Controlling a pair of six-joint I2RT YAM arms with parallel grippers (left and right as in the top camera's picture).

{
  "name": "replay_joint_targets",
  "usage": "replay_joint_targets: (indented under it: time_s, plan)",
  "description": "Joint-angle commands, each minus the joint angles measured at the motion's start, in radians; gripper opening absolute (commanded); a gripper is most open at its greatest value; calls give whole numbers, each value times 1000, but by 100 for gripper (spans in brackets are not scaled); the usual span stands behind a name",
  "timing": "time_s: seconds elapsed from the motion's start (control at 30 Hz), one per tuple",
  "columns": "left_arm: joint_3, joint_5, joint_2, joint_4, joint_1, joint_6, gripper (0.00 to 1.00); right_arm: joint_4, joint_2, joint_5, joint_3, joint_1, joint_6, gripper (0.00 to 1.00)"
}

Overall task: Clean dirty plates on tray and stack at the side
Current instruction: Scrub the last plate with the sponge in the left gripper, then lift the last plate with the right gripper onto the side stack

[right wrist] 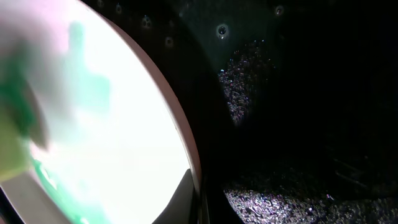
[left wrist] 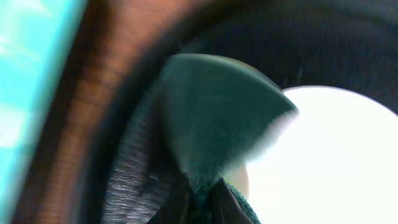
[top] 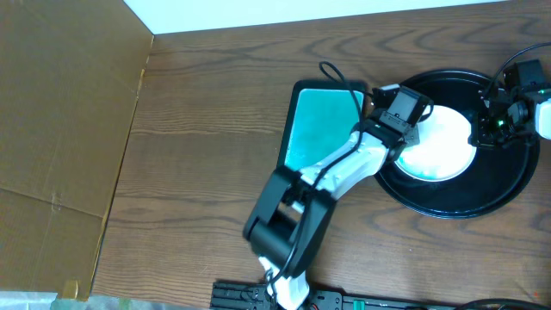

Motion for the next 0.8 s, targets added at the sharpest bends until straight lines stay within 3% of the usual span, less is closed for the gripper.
replay_joint_targets:
  time_s: [0.0, 0.27, 0.53, 0.77]
  plan:
    - [-12, -65, -114, -6, 31, 51, 7, -8, 20, 83, 0, 0, 2, 1]
    - [-12, -59, -254, -66, 65, 59, 7, -36, -144, 174, 32, 29, -99, 1]
    - [-12, -68, -254, -260, 217, 41, 7, -38, -394, 800, 32, 225, -253, 1]
    - [-12, -68, -254, -367, 321, 36, 8, 113, -467, 1350, 32, 465, -634, 1]
